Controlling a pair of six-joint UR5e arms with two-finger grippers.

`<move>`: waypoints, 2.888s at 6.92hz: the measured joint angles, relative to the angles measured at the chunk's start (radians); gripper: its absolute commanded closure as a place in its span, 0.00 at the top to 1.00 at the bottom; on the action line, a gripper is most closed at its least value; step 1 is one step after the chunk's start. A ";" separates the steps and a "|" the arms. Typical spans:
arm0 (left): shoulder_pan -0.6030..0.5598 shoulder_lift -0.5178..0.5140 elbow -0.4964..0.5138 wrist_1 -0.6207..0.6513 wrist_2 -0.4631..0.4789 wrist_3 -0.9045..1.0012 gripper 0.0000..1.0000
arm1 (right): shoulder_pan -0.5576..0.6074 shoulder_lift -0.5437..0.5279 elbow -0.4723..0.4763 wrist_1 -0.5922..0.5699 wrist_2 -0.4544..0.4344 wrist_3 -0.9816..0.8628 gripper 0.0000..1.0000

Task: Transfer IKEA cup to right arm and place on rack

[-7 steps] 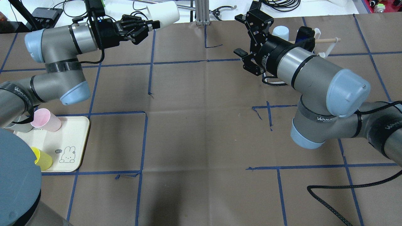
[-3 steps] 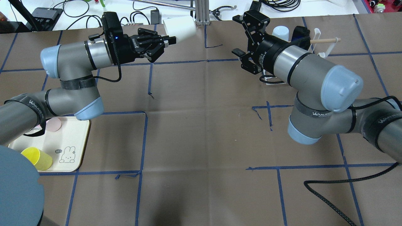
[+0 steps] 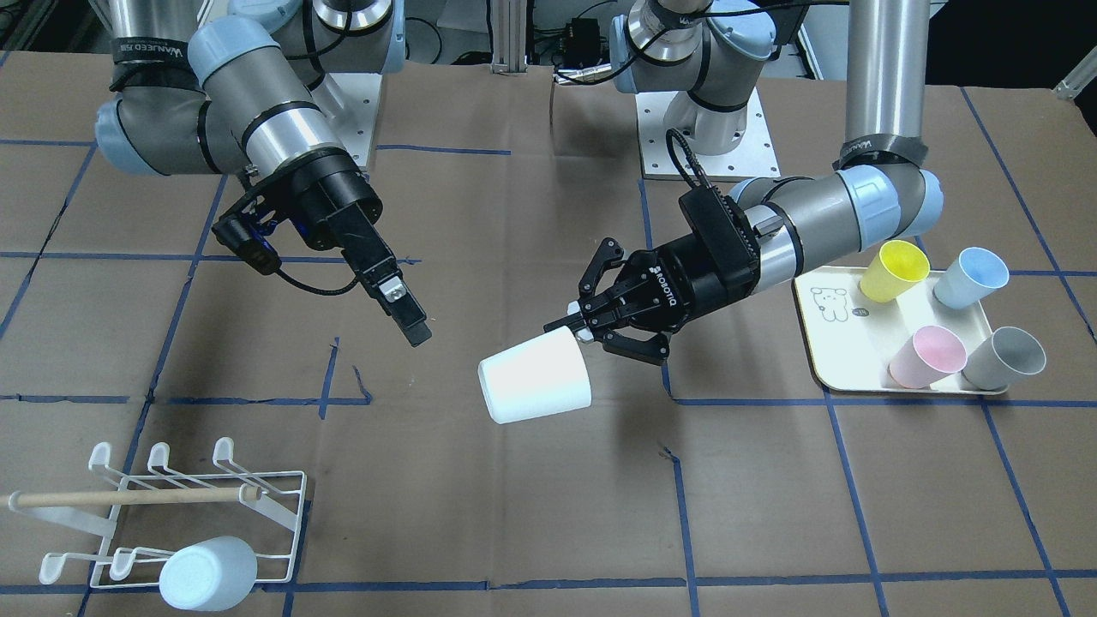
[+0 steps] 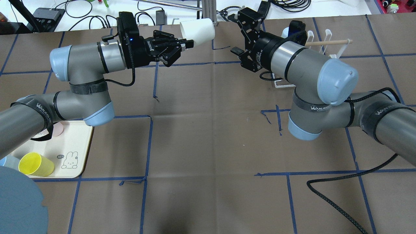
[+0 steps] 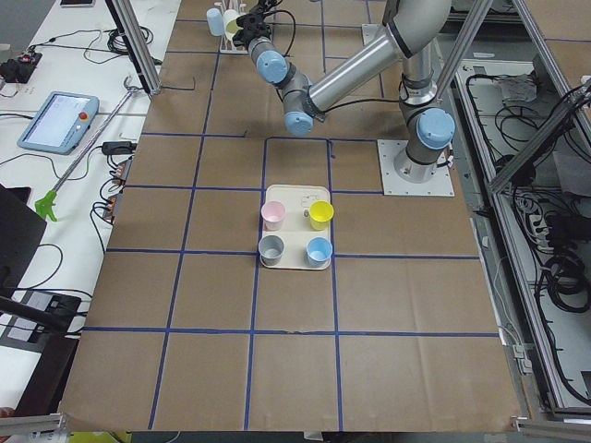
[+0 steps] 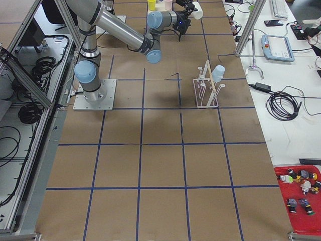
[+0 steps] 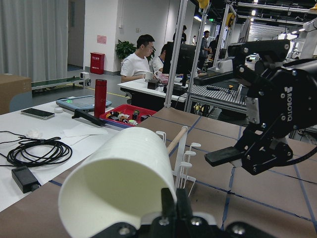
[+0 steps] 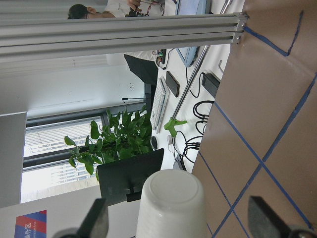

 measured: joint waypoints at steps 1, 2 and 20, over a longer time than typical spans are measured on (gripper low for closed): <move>0.000 0.000 0.000 0.001 0.000 -0.001 0.07 | 0.014 0.004 -0.003 0.018 -0.008 -0.001 0.99; -0.001 0.000 0.001 0.002 0.000 -0.002 0.07 | 0.038 0.007 -0.008 0.035 -0.035 0.005 0.99; -0.001 0.003 0.002 0.003 0.004 -0.003 0.25 | 0.155 0.193 -0.242 0.074 -0.123 0.104 0.59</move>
